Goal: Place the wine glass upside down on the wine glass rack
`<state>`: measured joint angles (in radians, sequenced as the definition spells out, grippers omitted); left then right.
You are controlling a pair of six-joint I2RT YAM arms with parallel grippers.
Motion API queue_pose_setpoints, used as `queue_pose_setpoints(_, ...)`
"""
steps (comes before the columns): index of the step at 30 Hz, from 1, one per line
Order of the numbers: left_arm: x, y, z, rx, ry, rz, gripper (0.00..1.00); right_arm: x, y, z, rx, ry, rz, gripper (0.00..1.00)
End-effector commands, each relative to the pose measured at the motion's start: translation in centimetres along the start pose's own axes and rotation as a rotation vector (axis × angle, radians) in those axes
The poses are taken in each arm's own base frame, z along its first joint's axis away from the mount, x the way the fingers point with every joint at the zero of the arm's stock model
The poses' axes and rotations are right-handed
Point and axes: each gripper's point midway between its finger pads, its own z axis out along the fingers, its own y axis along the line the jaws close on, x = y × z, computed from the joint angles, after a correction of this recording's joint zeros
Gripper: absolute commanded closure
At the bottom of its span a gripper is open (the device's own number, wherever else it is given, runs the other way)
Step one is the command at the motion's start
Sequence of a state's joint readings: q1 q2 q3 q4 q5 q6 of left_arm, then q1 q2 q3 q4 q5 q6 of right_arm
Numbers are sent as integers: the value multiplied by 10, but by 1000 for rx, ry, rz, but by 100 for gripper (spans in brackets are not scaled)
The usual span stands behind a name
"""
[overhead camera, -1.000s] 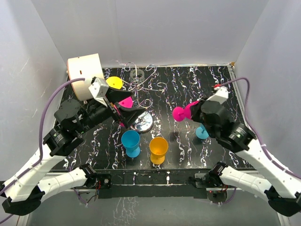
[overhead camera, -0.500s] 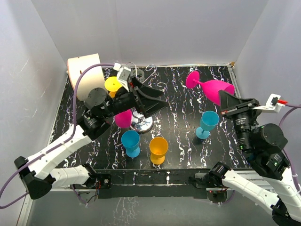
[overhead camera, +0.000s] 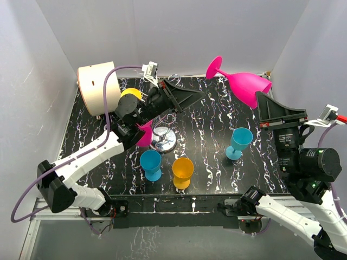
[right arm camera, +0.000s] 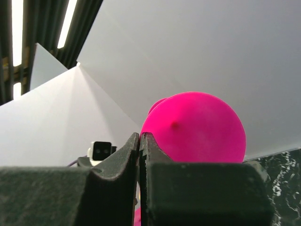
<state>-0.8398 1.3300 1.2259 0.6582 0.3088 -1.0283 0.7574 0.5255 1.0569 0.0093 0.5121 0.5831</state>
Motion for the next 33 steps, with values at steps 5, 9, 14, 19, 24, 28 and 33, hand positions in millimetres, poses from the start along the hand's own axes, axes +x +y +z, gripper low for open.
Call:
queue_pose_setpoints(5, -55, -27, 10, 38, -241, -35, 25, 5, 34, 2, -180, -4, 104, 100)
queue_pose_setpoints(9, -61, -27, 14, 54, -275, -58, 30, 9, 39, 0, -219, 5, 126, 100)
queue_pose_setpoints(14, -66, -25, 19, 75, -311, -110, 38, 12, 44, -1, -251, 8, 140, 100)
queue_pose_setpoints(19, -74, -28, 21, 81, -354, -119, 43, 18, 49, -1, -289, 22, 149, 100)
queue_pose_setpoints(24, -82, -27, 23, 81, -395, -117, 47, 29, 56, -3, -342, 58, 147, 100)
queue_pose_setpoints(28, -89, -24, 23, 48, -432, -92, 55, 38, 61, -7, -389, 86, 141, 100)
queue_pose_setpoints(33, -97, -22, 19, 29, -478, -81, 58, 53, 71, -8, -442, 157, 127, 100)
